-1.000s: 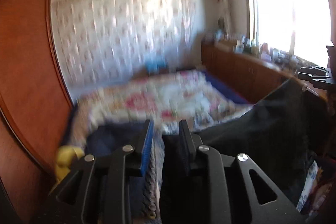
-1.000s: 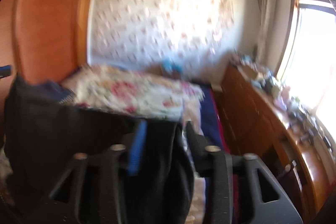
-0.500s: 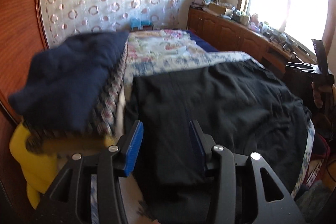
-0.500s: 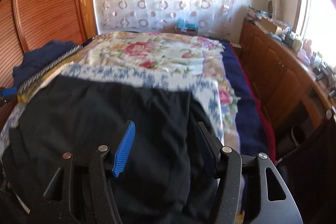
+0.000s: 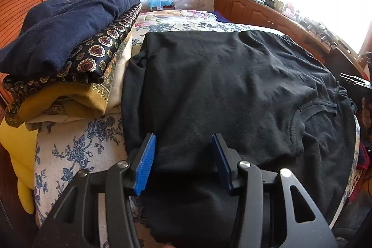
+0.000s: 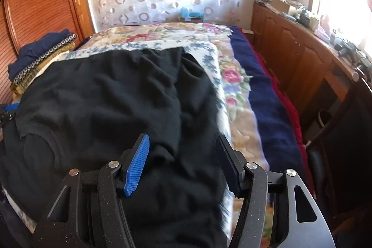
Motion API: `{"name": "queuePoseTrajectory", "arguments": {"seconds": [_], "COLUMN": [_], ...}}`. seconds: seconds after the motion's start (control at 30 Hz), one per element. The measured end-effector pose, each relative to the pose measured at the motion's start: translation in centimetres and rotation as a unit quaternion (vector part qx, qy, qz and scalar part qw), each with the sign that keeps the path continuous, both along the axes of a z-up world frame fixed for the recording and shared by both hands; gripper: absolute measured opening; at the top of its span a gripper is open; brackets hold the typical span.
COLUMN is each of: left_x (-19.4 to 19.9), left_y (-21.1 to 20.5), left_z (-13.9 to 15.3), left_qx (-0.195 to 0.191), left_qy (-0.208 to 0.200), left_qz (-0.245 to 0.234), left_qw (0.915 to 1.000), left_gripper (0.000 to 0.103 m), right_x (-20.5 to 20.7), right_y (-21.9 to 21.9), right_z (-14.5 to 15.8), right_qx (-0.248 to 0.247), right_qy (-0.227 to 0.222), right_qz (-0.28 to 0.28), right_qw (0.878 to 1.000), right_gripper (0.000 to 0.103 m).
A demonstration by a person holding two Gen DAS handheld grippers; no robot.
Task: Fold small clothes
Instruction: 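Fold the lifted shirt over onto itself and open both grippers, then grasp the edge of the folded shirt with the right gripper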
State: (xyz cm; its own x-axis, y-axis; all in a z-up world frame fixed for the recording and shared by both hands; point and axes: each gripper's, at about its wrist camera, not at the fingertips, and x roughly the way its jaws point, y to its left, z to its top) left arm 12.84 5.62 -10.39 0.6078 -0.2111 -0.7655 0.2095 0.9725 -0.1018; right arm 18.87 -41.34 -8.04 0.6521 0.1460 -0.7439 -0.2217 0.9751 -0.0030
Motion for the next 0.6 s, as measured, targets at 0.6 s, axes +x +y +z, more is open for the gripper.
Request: {"name": "queuePoseTrajectory", "arguments": {"seconds": [0.6], "left_x": [0.0], "left_y": [-0.6], "left_z": [-0.3], "left_qx": [0.025], "left_qy": [-0.009], "left_qz": [0.001], "left_qw": [0.9996], "left_gripper": [0.053], "right_x": [0.6], "right_y": [-2.3], "right_z": [-0.5], "right_qx": [0.02], "right_qy": [-0.019], "right_qz": [-0.035], "right_qw": [0.999], "right_gripper": [0.061]}}
